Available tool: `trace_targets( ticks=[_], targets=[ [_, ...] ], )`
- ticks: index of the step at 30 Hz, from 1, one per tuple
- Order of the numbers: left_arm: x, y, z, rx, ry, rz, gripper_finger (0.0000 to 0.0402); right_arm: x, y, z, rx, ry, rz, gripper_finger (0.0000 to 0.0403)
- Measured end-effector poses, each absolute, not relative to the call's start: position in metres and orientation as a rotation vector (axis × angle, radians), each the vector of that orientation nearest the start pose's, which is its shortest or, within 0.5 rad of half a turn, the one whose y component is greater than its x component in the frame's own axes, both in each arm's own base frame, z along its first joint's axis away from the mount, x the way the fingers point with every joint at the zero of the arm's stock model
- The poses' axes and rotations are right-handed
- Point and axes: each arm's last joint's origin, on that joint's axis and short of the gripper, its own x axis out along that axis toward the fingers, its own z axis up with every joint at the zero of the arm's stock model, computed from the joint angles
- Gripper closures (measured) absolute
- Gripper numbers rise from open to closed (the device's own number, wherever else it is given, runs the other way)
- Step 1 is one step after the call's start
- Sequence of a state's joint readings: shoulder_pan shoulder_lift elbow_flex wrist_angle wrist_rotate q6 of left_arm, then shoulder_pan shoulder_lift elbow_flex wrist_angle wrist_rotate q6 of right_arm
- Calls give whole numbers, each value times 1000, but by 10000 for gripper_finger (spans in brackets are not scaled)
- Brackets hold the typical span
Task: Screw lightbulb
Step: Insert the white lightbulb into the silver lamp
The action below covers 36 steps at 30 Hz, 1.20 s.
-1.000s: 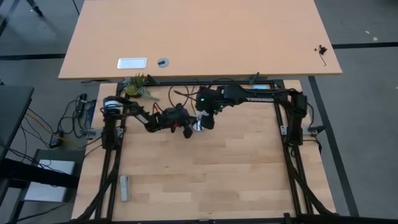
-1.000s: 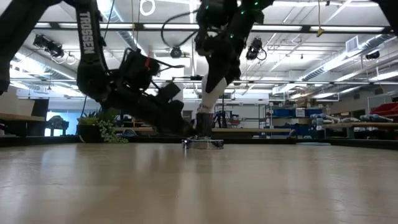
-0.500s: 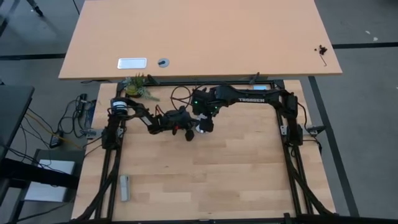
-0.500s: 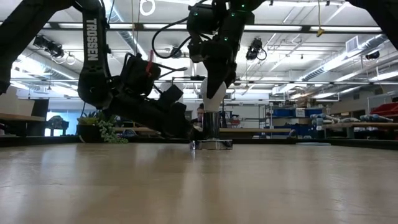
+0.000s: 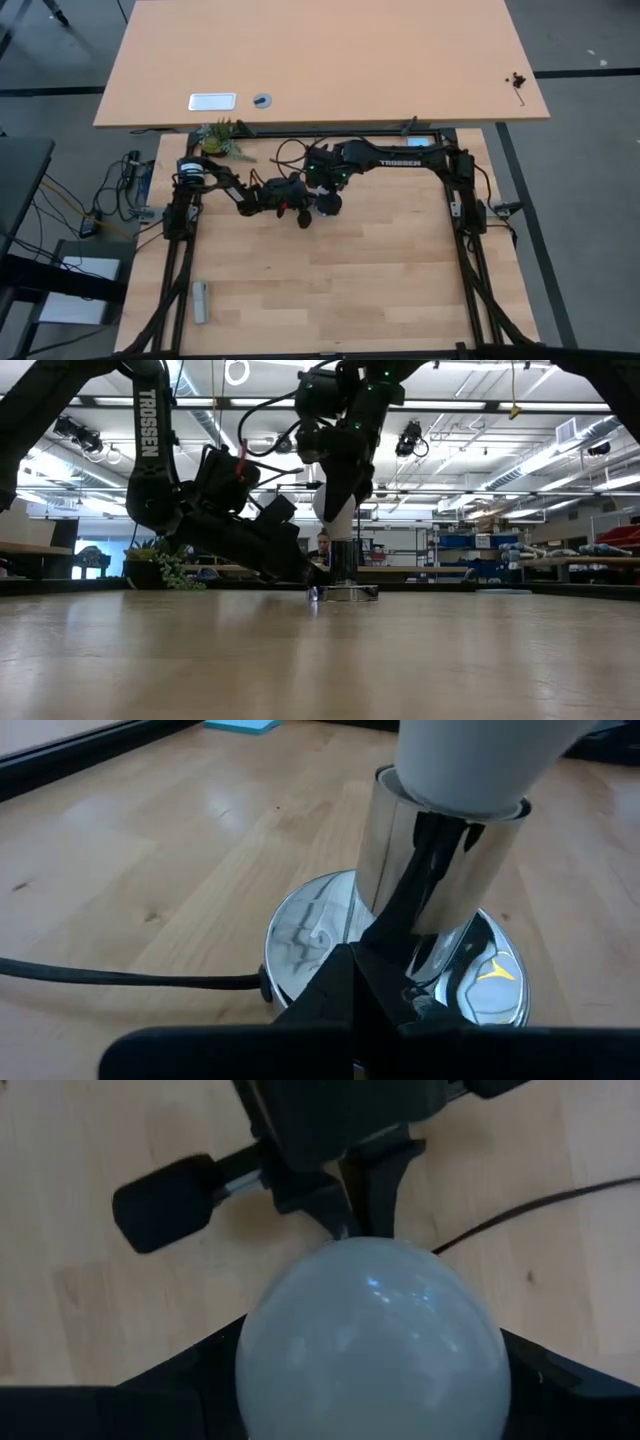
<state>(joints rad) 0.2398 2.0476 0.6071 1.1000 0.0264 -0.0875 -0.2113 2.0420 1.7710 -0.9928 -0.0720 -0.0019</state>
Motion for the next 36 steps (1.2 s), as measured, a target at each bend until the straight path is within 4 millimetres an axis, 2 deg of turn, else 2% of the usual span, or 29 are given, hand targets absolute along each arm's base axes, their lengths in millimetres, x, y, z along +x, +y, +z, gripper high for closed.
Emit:
trace_targets(
  ticks=[13,21,25,27,36],
  targets=[
    [314,76,70,-130,337,228,401,406,-84,243,159,1284,-154,118],
    [314,76,69,-129,338,223,401,402,-92,232,208,1280,-131,119],
    [314,76,69,-129,339,222,401,398,-94,225,209,1334,-145,121],
    [314,76,69,-129,339,220,401,398,-96,230,200,1310,-155,121],
    [314,76,69,-129,340,220,401,396,-98,226,211,1342,-150,120]
  ],
)
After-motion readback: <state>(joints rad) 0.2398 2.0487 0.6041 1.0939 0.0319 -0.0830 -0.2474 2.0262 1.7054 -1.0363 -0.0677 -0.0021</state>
